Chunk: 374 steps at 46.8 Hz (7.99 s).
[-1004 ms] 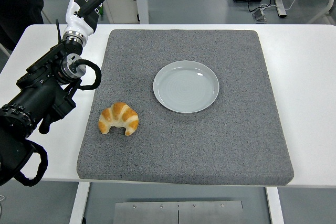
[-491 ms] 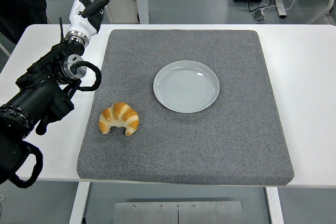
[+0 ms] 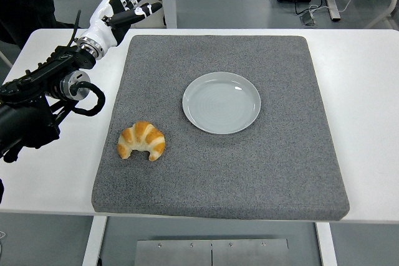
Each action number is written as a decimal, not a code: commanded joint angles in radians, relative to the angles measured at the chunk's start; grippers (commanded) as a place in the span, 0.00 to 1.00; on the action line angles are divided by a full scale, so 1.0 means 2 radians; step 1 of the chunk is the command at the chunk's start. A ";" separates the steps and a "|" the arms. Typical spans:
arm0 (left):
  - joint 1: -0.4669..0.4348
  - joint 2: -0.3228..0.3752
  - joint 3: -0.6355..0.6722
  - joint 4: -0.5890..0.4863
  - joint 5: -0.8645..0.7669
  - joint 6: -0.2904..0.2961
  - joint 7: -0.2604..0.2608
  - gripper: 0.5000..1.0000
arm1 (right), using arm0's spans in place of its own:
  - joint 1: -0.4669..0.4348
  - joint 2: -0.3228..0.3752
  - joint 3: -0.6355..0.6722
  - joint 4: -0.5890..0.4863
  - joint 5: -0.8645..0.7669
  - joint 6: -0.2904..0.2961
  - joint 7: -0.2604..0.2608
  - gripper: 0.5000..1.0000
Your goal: Place the bread on the plate
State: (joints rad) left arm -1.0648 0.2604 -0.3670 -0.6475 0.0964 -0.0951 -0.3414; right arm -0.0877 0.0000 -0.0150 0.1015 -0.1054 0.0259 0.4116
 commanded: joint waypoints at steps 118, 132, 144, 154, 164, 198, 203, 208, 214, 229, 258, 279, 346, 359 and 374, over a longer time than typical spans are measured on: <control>0.050 0.304 0.128 -0.398 0.535 0.029 0.012 0.88 | 0.000 0.000 0.000 0.000 0.001 0.000 0.001 1.00; 0.070 0.286 0.161 -0.397 0.564 0.108 0.012 0.88 | 0.000 0.000 0.000 0.000 0.000 0.000 0.000 1.00; 0.068 0.279 0.177 -0.396 0.563 0.135 0.013 0.88 | 0.000 0.000 0.000 0.000 0.000 0.000 0.000 1.00; 0.068 0.272 0.177 -0.393 0.561 0.144 0.013 0.88 | 0.000 0.000 0.000 0.000 0.000 0.000 0.000 1.00; 0.070 0.269 0.177 -0.388 0.565 0.144 0.013 0.82 | 0.000 0.000 0.000 0.000 0.001 0.000 0.001 1.00; 0.071 0.244 0.180 -0.363 0.565 0.144 0.007 0.70 | 0.000 0.000 0.000 0.000 0.000 0.000 0.001 1.00; 0.070 0.245 0.189 -0.363 0.565 0.144 0.001 0.67 | 0.000 0.000 0.000 0.000 0.000 0.000 0.001 1.00; 0.071 0.245 0.191 -0.363 0.563 0.144 -0.021 0.66 | 0.000 0.000 0.000 0.000 0.001 0.000 0.001 1.00; 0.071 0.245 0.192 -0.362 0.562 0.144 -0.026 0.60 | 0.000 0.000 0.000 0.000 0.000 0.000 0.000 1.00; 0.068 0.246 0.192 -0.357 0.562 0.144 -0.026 0.51 | 0.000 0.000 0.000 0.000 0.001 0.000 0.001 1.00; 0.071 0.248 0.193 -0.355 0.567 0.145 -0.027 0.47 | 0.000 0.000 0.000 0.000 0.000 -0.001 0.000 1.00; 0.064 0.249 0.192 -0.353 0.583 0.145 -0.027 0.04 | 0.000 0.000 0.000 0.000 0.000 -0.001 0.000 1.00; -0.019 0.232 0.022 -0.288 0.606 0.017 -0.025 0.08 | 0.000 0.000 0.000 0.000 0.000 0.000 0.000 1.00; -0.021 0.201 -0.040 -0.281 0.644 -0.030 -0.020 0.09 | 0.000 0.000 0.000 0.000 0.000 0.000 0.000 1.00; -0.032 0.136 -0.051 -0.231 0.653 -0.041 -0.012 0.11 | 0.000 0.000 0.000 0.000 0.000 0.000 0.000 1.00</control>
State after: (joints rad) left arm -1.1255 0.5576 -0.4715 -1.1323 1.4001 -0.1758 -0.3646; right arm -0.0874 0.0000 -0.0151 0.1016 -0.1050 0.0258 0.4112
